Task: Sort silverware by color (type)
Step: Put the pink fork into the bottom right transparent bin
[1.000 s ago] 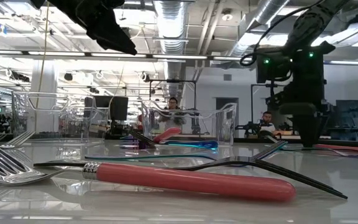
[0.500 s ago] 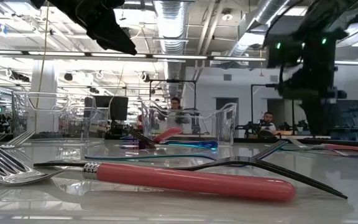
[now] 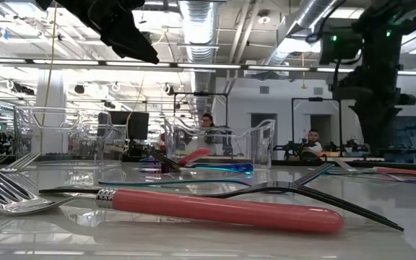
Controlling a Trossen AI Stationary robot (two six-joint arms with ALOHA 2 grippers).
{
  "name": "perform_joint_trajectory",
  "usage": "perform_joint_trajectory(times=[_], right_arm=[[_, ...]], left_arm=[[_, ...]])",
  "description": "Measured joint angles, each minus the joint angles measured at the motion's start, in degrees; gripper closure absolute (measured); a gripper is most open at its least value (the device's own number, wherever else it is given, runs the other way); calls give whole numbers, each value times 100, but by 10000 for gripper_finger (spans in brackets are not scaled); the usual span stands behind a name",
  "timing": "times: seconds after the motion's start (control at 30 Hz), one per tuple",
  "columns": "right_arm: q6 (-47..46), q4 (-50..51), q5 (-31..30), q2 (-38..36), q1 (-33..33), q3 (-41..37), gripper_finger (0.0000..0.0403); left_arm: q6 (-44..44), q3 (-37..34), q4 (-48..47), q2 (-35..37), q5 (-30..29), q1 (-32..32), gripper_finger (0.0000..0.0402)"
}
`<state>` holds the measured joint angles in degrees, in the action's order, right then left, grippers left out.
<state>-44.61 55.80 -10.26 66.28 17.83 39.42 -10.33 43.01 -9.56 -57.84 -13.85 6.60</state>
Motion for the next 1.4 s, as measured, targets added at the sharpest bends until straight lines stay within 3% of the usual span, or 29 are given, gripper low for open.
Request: perform_joint_trajectory(times=[0.23,0.4,0.57,0.8,1.0,1.4], right_arm=[[570,-551,126,358,561,-393,208],[844,-1079,400,560,791,-667,185],[852,-1455,503,840,745,-874,214],[713,-1530,305,985,410,-859,350],[624,-1203,310,728,358,-652,354],[106,142,209,-290,97,508,347]], left_arm=[[0,-1,2,0,-2,1,189],[-1,-1,4,0,-7,1,189],[-51,-1,4,0,-9,1,189],[-256,-1,0,0,8,1,189],[-277,-1,-2,0,31,1,189],[-238,-1,-2,0,124,1,189]])
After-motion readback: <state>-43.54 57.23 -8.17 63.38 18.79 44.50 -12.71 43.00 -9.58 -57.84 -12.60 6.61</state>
